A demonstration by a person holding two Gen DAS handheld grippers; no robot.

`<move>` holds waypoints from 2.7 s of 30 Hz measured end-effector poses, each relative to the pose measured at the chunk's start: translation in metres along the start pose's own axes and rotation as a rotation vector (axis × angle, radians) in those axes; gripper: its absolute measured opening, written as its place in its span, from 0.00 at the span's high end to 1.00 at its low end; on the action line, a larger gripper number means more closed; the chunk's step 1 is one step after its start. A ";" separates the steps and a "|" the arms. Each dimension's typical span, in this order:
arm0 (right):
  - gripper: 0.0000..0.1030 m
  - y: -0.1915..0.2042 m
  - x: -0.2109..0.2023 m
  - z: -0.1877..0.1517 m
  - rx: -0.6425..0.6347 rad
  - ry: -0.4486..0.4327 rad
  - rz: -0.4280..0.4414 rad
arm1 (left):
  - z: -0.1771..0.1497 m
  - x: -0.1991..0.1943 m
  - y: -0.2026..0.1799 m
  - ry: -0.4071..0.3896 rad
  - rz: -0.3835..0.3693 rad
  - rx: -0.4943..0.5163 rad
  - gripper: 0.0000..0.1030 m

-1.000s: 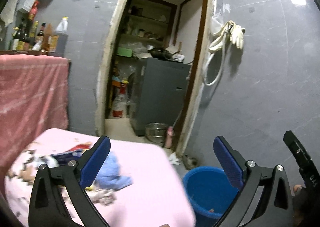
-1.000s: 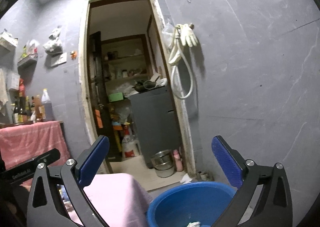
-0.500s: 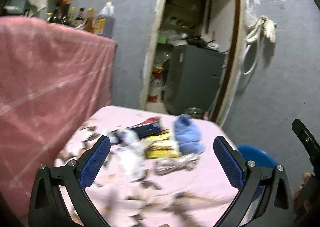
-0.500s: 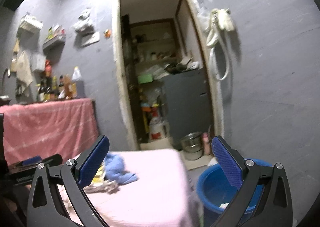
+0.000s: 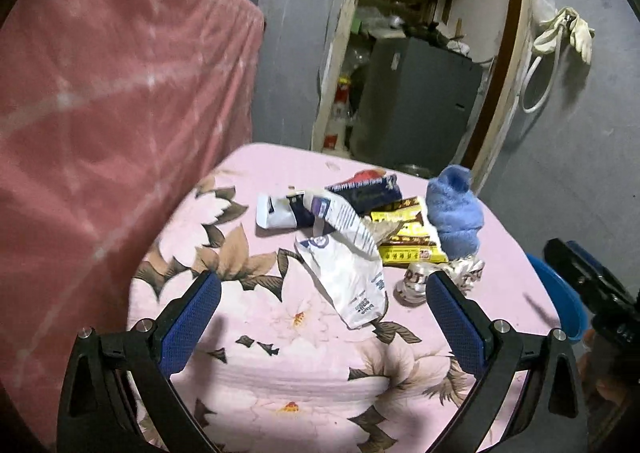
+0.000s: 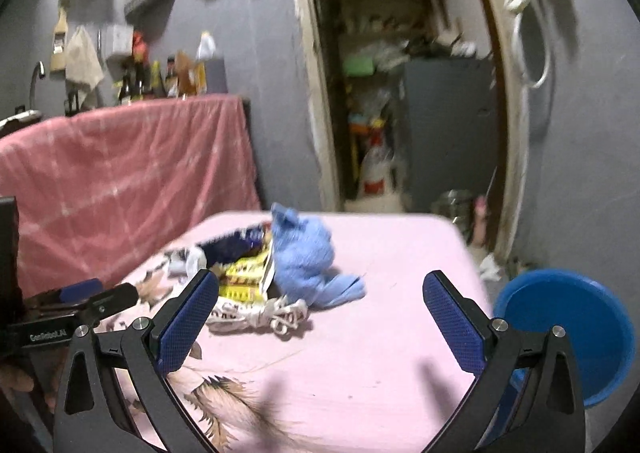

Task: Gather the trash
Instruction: 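Grasp the white string with the right tool while the left tool grasps white paper, then carry both items over the blue bucket and open both tools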

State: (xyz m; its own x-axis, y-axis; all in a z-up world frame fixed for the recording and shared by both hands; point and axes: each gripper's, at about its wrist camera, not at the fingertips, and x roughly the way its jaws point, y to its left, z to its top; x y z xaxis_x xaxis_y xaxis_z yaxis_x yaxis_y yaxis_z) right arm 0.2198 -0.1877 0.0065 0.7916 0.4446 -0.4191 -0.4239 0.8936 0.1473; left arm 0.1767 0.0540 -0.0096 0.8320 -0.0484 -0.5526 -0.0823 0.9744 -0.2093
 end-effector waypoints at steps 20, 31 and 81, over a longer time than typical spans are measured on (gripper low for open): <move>0.64 0.008 0.079 -0.016 -0.037 0.328 0.142 | 0.014 0.047 -0.003 0.199 -0.088 0.012 0.56; 0.88 0.017 0.069 -0.028 -0.067 0.342 0.156 | 0.009 0.045 -0.010 0.219 -0.105 0.039 0.86; 0.95 -0.204 -0.130 -0.005 0.063 -0.267 -0.485 | 0.014 0.041 -0.331 -0.232 -0.487 0.229 0.99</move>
State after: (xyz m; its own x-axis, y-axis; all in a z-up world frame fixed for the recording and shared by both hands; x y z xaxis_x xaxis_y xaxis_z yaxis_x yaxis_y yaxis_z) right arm 0.2015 -0.4282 0.0269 0.9769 -0.0255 -0.2122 0.0370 0.9981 0.0503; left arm 0.2459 -0.2671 0.0483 0.8446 -0.4788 -0.2398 0.4393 0.8756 -0.2008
